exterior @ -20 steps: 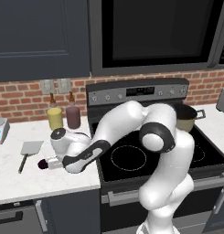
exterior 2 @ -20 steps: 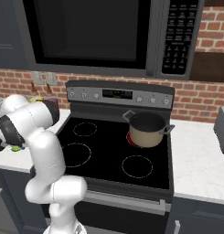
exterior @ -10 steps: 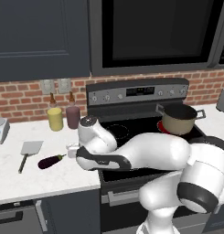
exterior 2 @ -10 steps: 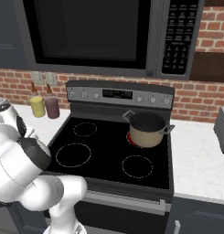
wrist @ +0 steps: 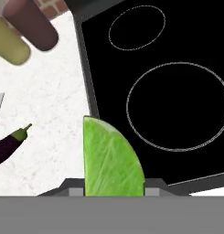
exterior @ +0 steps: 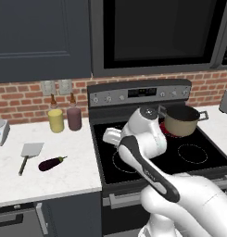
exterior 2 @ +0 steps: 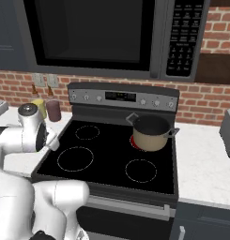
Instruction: Put the lemon wedge and eggplant in the pot. Retrieve the spatula and lightly stir the vegetables in the pot.
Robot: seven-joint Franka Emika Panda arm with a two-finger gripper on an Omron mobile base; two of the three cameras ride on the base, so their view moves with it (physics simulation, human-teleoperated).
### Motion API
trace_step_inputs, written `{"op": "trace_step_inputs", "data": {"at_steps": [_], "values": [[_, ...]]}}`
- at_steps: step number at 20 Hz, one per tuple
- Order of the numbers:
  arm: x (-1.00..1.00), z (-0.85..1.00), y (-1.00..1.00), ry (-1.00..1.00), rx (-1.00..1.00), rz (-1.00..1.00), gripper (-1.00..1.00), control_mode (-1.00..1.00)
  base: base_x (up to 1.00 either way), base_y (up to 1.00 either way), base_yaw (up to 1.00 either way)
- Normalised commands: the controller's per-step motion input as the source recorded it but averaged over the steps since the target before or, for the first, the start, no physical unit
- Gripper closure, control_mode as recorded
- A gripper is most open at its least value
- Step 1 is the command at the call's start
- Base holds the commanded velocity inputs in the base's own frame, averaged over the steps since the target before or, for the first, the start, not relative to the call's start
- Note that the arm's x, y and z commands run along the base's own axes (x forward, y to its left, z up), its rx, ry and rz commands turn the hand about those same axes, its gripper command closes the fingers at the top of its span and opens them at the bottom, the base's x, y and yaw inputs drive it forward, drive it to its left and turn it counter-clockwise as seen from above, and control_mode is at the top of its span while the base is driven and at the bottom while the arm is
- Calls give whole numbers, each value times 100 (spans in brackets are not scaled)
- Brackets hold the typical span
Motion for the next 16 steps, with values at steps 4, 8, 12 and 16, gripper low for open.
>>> {"op": "trace_step_inputs", "data": {"at_steps": [4, 8, 12, 16], "values": [[-33, 81, -100, -23, 4, -9, 100, -100, 0, 0, 0], [-15, 66, -100, -22, 0, -9, 100, -100, 0, 0, 0], [0, 55, -100, -16, 0, -9, 100, -100, 0, 0, 0], [3, 47, -100, -9, 0, -10, 100, -100, 0, 0, 0]]}}
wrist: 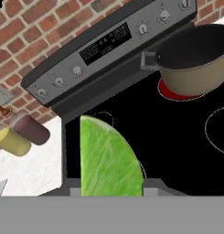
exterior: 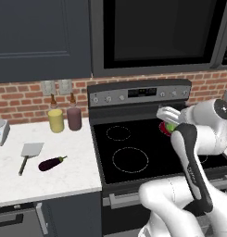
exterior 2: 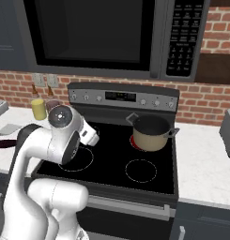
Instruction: Put the lemon wedge and eggplant in the pot. Retrieve the spatula and lightly stir the vegetables in the pot.
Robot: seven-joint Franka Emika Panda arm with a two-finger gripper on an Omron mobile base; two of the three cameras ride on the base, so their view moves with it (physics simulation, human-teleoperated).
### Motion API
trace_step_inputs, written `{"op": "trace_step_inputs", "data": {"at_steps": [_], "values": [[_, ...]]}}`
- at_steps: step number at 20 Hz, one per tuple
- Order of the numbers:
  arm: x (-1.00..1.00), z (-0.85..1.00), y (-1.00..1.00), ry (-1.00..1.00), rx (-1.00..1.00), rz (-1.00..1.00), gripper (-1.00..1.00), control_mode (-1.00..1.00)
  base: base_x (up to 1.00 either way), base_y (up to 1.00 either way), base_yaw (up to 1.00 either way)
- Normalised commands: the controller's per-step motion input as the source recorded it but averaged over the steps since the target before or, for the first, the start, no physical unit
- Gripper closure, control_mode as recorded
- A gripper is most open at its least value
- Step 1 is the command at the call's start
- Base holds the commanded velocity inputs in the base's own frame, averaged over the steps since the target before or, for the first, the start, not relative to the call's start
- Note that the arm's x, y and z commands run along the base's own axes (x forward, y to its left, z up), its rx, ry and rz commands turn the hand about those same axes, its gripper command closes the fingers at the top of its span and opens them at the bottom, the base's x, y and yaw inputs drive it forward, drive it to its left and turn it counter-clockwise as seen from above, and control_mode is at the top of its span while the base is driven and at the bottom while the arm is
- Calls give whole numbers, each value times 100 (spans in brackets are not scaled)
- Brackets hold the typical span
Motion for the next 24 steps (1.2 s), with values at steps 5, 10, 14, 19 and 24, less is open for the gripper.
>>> {"op": "trace_step_inputs", "data": {"at_steps": [5, 10, 14, 19, 24], "values": [[4, 9, -100, -1, 0, -9, 100, -100, 0, 0, 0], [22, 0, -100, -8, 0, -2, 100, -100, 0, 0, 0], [65, 0, -100, -5, 0, 0, 100, -100, 0, 0, 0], [80, 0, -87, 0, 0, -1, 100, -100, 0, 0, 0], [89, -14, -48, 0, 0, -1, 100, -100, 0, 0, 0]]}}
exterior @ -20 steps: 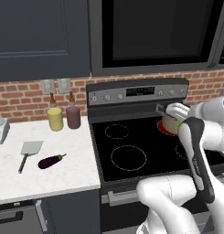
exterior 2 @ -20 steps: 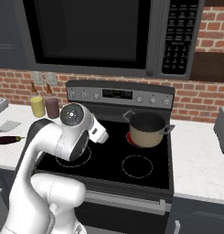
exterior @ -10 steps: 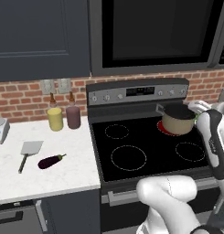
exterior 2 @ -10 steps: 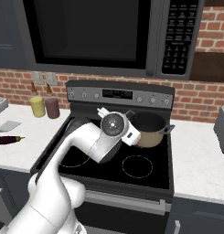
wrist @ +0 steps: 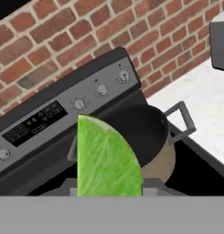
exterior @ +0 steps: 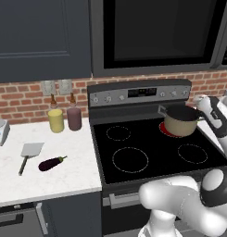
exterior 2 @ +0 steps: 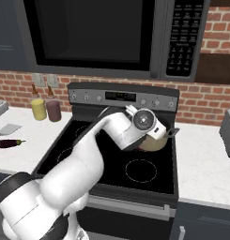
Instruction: Put the lemon wedge and eggplant in the pot. Retrieve the spatula and lightly stir the vegetables in the pot.
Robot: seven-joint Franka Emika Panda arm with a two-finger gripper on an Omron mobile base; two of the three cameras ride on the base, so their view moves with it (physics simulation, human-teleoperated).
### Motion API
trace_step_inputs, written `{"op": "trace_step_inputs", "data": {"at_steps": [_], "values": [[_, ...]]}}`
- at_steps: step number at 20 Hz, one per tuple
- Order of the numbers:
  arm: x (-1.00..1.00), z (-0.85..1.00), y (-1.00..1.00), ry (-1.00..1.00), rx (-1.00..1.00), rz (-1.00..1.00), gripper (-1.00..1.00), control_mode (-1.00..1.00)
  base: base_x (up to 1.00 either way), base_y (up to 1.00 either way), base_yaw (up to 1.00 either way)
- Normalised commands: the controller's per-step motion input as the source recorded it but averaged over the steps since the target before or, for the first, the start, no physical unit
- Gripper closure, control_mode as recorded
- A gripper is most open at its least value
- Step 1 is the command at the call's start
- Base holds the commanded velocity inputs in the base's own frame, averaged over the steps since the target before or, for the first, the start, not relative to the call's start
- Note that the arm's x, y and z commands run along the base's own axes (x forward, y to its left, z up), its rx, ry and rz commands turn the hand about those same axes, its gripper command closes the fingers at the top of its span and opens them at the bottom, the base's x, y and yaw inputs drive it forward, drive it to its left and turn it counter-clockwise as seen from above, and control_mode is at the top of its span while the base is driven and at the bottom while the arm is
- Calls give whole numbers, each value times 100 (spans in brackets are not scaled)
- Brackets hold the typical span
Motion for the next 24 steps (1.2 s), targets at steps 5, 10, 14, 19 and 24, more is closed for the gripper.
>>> {"op": "trace_step_inputs", "data": {"at_steps": [5, 10, 14, 19, 24], "values": [[89, -28, -30, 4, 0, 0, 100, -100, 0, 0, 0], [62, -46, -19, 5, 0, 0, 100, -100, 0, 0, 0], [44, -58, -15, 1, 0, 3, 100, -100, 0, 0, 0], [29, -53, -8, 0, 0, 6, 100, -100, 0, 0, 0], [49, -10, -10, 0, 0, 6, 100, -100, 0, 0, 0]]}}
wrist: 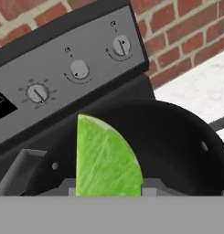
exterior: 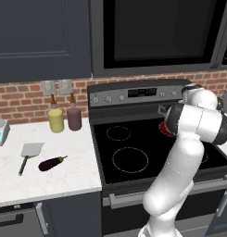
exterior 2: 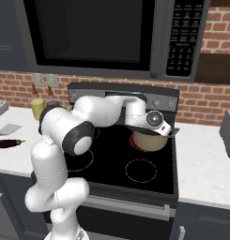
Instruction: Put the lemon wedge and eggplant in the pot. Retrieve the spatula and lightly stir the vegetables in the pot.
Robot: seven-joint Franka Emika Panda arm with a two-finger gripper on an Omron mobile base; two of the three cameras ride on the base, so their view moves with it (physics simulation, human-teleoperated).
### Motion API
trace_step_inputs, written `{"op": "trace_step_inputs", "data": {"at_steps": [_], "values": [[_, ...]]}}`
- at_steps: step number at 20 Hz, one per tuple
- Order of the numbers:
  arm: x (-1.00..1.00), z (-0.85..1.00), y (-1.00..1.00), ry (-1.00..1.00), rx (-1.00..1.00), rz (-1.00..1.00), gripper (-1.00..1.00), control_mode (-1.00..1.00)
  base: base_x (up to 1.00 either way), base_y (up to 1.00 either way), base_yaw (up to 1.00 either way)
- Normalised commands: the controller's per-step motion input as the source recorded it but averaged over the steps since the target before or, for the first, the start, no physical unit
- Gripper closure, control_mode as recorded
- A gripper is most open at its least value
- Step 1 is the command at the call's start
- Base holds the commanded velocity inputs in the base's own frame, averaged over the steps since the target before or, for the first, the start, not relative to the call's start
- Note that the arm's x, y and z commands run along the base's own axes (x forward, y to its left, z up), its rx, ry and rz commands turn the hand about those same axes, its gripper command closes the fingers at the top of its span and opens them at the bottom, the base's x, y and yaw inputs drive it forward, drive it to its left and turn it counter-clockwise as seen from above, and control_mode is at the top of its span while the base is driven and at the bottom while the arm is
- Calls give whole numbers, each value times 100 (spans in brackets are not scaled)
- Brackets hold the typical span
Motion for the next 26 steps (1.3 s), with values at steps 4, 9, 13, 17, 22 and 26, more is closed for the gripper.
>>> {"op": "trace_step_inputs", "data": {"at_steps": [4, 9, 13, 17, 22, 26], "values": [[54, 0, -21, 1, 0, 1, 100, -100, 0, 0, 0], [49, -3, -16, 5, 0, 0, 100, -100, 0, 0, 0], [34, -12, -8, 11, 0, 3, 100, -100, 0, 0, 0], [8, -1, 3, 6, 0, 7, 100, -100, 0, 0, 0], [-12, 0, 58, 6, -2, 7, 100, -100, 0, 0, 0], [-27, 0, 78, 7, -6, 5, -100, -100, 0, 0, 0]]}}
